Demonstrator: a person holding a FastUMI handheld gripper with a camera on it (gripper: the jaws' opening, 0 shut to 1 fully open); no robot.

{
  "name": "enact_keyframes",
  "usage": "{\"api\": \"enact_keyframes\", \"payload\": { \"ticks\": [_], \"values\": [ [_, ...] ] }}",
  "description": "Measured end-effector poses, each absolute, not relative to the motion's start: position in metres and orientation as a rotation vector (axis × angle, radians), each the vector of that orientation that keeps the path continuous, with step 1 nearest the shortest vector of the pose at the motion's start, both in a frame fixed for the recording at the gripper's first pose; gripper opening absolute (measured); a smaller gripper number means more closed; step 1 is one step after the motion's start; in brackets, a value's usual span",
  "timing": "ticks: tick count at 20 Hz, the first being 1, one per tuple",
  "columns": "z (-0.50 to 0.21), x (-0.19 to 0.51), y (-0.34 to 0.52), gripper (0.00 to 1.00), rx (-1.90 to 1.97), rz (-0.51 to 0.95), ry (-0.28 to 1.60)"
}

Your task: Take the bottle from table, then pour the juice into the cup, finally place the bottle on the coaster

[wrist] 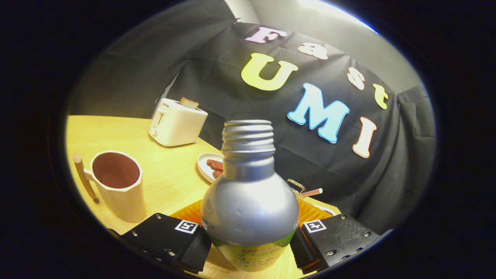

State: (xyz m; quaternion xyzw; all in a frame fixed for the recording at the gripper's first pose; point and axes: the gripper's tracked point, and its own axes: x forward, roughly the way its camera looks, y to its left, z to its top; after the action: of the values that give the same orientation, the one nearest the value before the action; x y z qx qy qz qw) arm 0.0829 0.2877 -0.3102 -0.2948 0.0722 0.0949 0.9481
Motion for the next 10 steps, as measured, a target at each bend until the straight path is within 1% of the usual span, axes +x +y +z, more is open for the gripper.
{"api": "enact_keyframes", "payload": {
  "ticks": [10],
  "values": [
    [-0.335,0.089,0.304,0.83,-0.907,0.222,0.13]
  ]
}}
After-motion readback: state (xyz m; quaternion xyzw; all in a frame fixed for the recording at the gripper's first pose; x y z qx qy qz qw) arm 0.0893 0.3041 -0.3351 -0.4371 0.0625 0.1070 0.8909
